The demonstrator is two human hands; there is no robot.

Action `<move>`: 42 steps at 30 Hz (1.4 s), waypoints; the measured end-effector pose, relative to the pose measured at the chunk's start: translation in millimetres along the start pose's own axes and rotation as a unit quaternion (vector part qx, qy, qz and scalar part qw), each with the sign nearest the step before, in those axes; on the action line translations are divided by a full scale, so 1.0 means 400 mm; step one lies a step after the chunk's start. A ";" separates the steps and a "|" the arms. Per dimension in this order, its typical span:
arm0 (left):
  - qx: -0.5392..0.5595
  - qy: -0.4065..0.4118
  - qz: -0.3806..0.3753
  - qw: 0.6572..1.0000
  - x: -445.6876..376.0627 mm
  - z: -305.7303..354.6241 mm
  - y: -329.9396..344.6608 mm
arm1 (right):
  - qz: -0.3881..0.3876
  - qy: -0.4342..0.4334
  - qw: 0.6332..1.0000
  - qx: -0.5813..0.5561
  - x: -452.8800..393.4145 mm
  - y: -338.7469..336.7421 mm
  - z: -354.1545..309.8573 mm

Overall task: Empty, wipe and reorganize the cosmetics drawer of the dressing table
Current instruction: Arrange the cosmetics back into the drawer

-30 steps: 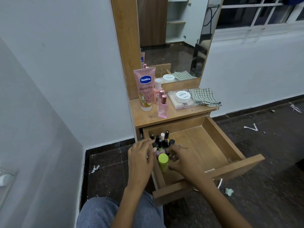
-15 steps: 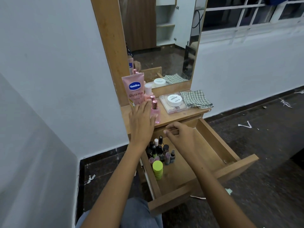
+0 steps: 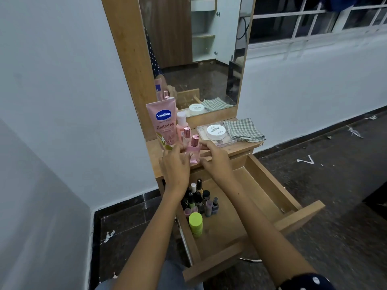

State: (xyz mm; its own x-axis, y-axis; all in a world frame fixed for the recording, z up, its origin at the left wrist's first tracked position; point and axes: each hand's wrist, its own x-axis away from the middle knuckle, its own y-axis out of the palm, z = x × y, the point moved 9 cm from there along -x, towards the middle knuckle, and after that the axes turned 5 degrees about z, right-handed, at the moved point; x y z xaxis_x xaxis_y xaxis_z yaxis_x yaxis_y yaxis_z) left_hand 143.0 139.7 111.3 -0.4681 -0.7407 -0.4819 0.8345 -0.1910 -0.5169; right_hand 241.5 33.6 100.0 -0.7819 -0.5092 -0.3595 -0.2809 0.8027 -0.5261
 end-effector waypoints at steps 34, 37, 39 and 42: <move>-0.006 0.024 -0.046 0.999 0.201 -0.084 -0.128 | -0.293 0.059 0.939 0.173 0.318 0.072 0.179; -0.006 0.028 -0.047 0.998 0.203 -0.082 -0.122 | -0.229 0.043 0.958 0.167 0.312 0.040 0.164; -0.005 0.028 -0.052 0.998 0.204 -0.078 -0.116 | -0.235 0.052 0.952 0.188 0.317 0.040 0.174; -0.017 0.038 -0.055 0.998 0.204 -0.066 -0.107 | -0.240 0.062 0.946 0.208 0.319 0.032 0.186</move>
State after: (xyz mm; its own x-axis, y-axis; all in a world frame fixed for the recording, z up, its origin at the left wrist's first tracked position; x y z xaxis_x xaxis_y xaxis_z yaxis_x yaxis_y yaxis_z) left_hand 61.2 104.5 75.5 -0.5785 -0.6646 -0.4728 0.7668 -0.2457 -0.5930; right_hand 179.4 -44.1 -9.9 -0.6862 -0.7233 0.0768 -0.3972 0.2842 -0.8726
